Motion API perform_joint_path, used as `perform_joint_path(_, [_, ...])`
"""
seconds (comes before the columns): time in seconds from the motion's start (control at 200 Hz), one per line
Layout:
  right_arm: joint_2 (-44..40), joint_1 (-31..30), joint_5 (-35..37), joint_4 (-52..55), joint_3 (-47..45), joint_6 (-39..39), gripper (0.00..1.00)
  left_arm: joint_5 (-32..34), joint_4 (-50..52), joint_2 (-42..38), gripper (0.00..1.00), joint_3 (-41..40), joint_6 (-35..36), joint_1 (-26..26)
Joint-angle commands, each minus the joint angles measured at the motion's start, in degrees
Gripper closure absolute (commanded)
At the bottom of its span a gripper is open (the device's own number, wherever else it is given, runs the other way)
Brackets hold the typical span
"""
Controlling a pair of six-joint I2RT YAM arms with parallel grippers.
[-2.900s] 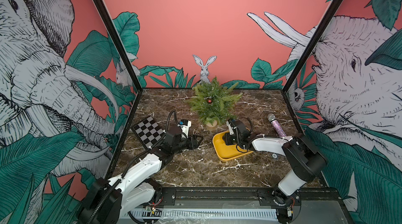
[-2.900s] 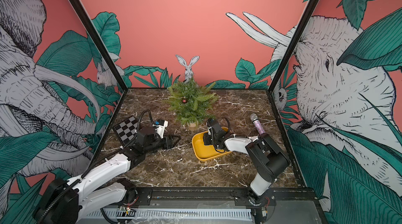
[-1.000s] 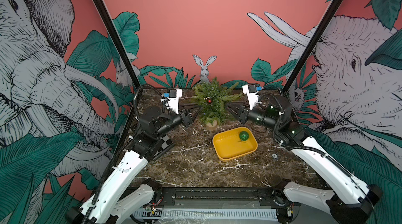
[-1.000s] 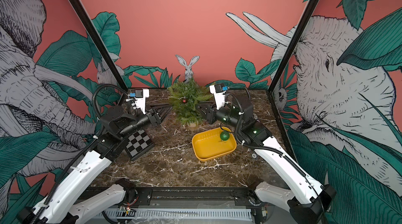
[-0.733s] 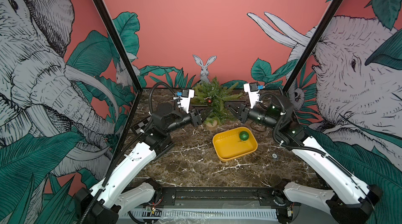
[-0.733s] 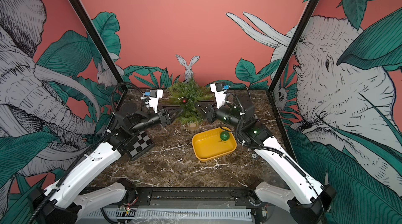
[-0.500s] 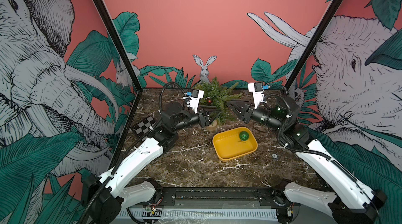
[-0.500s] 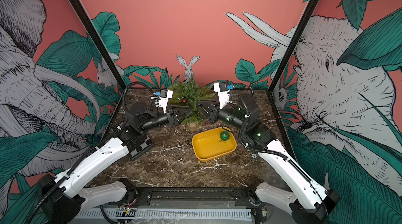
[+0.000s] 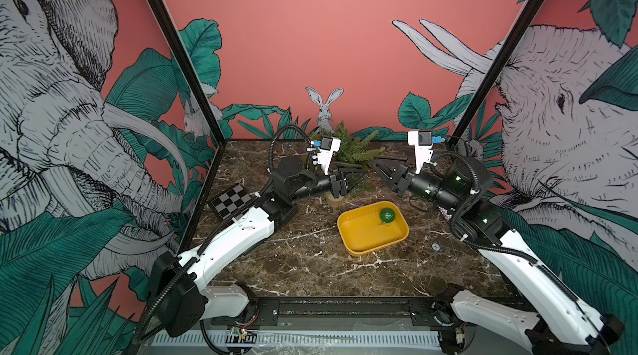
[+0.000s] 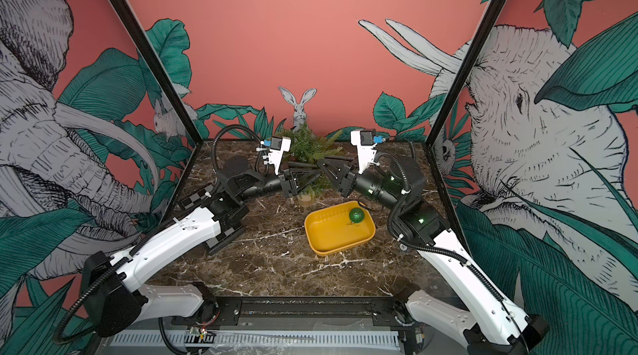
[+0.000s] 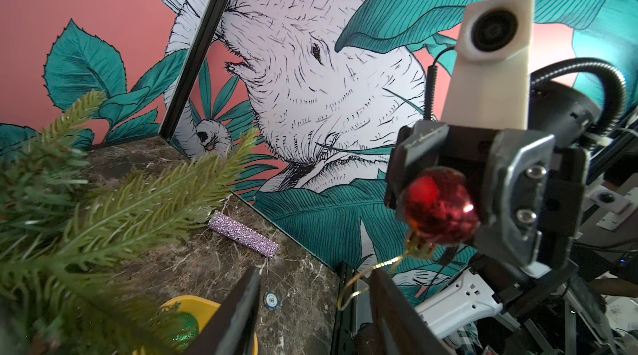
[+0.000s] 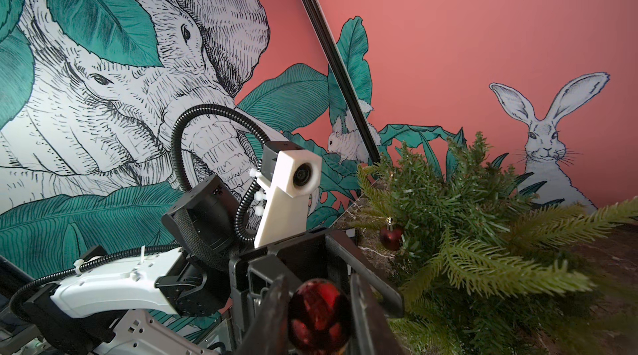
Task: Decorate the small christmas tree with ornaments
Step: Hang an ornament on the christmas tree.
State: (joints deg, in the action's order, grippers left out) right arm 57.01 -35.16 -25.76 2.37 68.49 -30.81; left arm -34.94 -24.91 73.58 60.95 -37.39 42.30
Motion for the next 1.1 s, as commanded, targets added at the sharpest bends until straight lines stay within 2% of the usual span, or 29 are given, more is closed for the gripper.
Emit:
perform_joint_path(0.0, [-0.9,0.6,-0.3,-3.8,-0.5,-0.8,0.75,-1.8,-5.4,-0.3,0.54,1.0,-1.5,0.2])
perform_joint_path(0.145, [-1.3,1.2,-0.4,-5.1,-1.4,-1.7,0.75,-2.4,-5.7,-0.2,0.7,1.1,-1.5,0.2])
perform_joint_path(0.26, [-1.6,1.6,-0.4,-5.8,-1.9,-2.2,0.75,-3.6,-5.9,0.3,0.94,1.8,-1.4,0.2])
perform_joint_path(0.305, [-1.7,1.8,-0.4,-6.0,-2.2,-2.3,0.75,-3.9,-5.8,0.5,1.0,2.2,-1.2,0.2])
perform_joint_path(0.565, [-2.0,2.9,0.0,-7.4,-3.4,-3.2,0.75,-4.5,-5.3,1.5,1.0,3.3,-0.8,0.3])
perform_joint_path(0.695, [-2.5,3.6,0.8,-7.2,-4.2,-2.3,0.75,-2.7,-3.5,1.5,1.0,3.9,0.4,0.3])
perform_joint_path(0.82, [-3.2,4.1,2.4,-7.3,-4.9,-1.0,0.75,-0.7,2.2,2.1,1.0,7.1,3.3,0.3])
perform_joint_path(1.095, [-4.8,4.9,7.4,-10.3,-7.9,1.9,0.75,-0.1,6.5,6.7,1.0,13.4,6.0,1.0])
